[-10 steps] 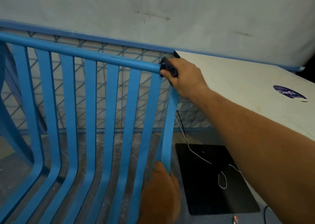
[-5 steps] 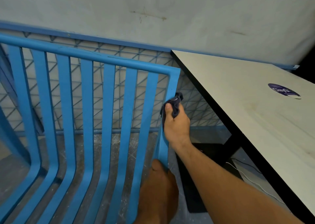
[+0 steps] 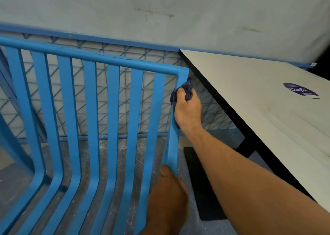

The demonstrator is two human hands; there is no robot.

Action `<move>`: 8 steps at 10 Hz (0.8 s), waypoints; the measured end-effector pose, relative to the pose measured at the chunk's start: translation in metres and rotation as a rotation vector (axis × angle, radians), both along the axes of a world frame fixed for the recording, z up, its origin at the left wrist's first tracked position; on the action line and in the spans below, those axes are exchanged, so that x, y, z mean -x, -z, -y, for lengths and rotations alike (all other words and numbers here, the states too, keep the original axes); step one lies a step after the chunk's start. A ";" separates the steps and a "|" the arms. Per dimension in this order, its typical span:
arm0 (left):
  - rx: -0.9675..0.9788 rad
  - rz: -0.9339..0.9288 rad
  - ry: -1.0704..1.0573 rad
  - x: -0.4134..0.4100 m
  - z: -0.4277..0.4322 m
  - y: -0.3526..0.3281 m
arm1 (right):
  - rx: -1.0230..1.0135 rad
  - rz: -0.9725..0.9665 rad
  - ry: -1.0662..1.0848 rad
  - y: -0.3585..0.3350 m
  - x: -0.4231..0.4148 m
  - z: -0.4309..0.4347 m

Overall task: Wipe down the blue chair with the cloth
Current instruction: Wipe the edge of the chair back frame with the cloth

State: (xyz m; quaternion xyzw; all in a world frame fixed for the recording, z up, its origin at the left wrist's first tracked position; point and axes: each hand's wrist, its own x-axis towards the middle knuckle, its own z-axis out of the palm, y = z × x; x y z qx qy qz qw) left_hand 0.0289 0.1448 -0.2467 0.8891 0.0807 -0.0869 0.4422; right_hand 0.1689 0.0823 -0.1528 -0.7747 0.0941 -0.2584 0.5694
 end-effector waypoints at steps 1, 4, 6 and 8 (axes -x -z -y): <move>0.009 0.048 0.006 0.000 0.000 0.006 | -0.013 0.028 -0.007 0.005 -0.001 -0.001; -0.008 0.161 -0.004 0.003 0.000 0.002 | 0.010 0.036 -0.064 -0.014 -0.021 0.007; -0.045 0.140 0.077 0.001 -0.003 0.002 | -0.183 -0.034 -0.154 -0.011 -0.023 0.014; -0.958 0.247 0.964 -0.001 -0.015 -0.016 | -0.301 -0.054 -0.176 -0.009 -0.018 0.013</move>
